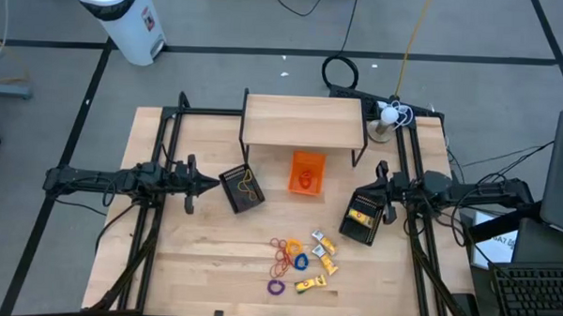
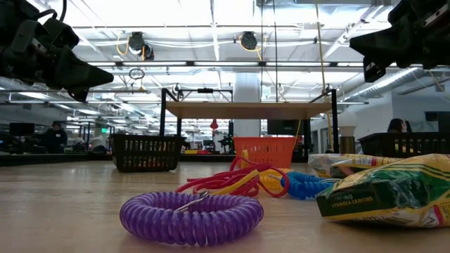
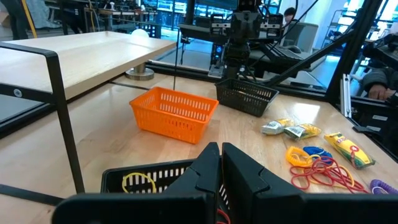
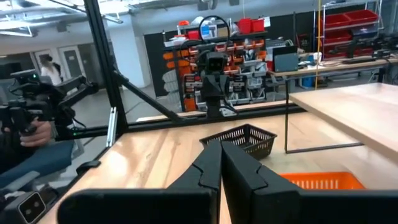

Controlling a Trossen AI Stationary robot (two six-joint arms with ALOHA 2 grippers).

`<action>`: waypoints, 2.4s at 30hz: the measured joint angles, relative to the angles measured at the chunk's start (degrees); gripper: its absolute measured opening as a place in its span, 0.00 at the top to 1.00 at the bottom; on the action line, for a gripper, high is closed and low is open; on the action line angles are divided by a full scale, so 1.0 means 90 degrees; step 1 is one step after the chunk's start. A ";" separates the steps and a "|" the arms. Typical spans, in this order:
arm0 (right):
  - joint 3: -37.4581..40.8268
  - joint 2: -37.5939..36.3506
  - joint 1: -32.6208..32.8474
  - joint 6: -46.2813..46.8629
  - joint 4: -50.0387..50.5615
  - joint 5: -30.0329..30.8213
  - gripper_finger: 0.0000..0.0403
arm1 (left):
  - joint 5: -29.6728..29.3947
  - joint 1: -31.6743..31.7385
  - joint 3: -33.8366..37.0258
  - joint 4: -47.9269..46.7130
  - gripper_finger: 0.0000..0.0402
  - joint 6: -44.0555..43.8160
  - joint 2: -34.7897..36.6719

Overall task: Pick & Place Office Desk Supplies
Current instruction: Put the crayon box into the right black bin

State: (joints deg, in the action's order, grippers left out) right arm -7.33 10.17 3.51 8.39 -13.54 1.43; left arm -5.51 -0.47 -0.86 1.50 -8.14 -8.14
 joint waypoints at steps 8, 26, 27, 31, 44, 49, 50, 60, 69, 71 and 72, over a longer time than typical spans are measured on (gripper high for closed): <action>0.0000 0.0155 0.0000 0.0157 -0.0138 0.0022 1.00 | -0.0002 0.0000 0.0000 -0.0002 0.95 0.0000 0.0000; -0.1366 0.3105 0.0958 0.0663 -0.0163 0.0478 1.00 | -0.0002 0.0000 0.0000 -0.0001 0.95 0.0015 -0.0002; -0.1636 0.3414 0.1104 0.0666 0.0132 0.0647 1.00 | -0.0002 0.0000 0.0000 0.0000 0.95 0.0015 0.0000; -0.2806 0.4672 0.1668 0.0658 0.1281 0.1199 1.00 | -0.0002 0.0000 0.0000 0.0000 0.95 0.0017 0.0000; -0.5691 0.7985 0.2284 0.1713 0.4070 0.1376 1.00 | -0.0004 0.0000 0.0000 -0.0002 0.95 0.0032 0.0000; -0.6236 0.8761 0.2230 0.2279 0.4681 0.1650 0.92 | -0.0002 0.0000 0.0000 -0.0001 0.95 0.0032 -0.0002; -0.6265 0.8852 0.2198 0.2405 0.4785 0.1590 0.88 | -0.0004 0.0000 0.0000 -0.0002 0.95 0.0032 -0.0002; -0.6207 0.9381 0.1733 0.3353 0.5063 0.0625 0.40 | -0.0003 0.0000 0.0000 -0.0002 0.95 0.0029 -0.0002; -0.6199 0.9904 0.1617 0.3334 0.5002 0.0292 0.31 | -0.0002 0.0000 0.0000 -0.0002 0.95 0.0024 -0.0002; -0.6200 1.0002 0.1615 0.3329 0.5002 0.0195 0.32 | -0.0002 0.0000 0.0000 -0.0002 0.95 0.0022 -0.0002; -0.6200 1.0048 0.1610 0.3329 0.4986 0.0182 0.33 | -0.0002 0.0000 0.0000 -0.0002 0.95 0.0022 -0.0002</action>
State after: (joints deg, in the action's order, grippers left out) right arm -63.13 100.60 18.00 38.35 31.34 3.07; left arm -5.52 -0.47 -0.86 1.48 -7.94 -8.16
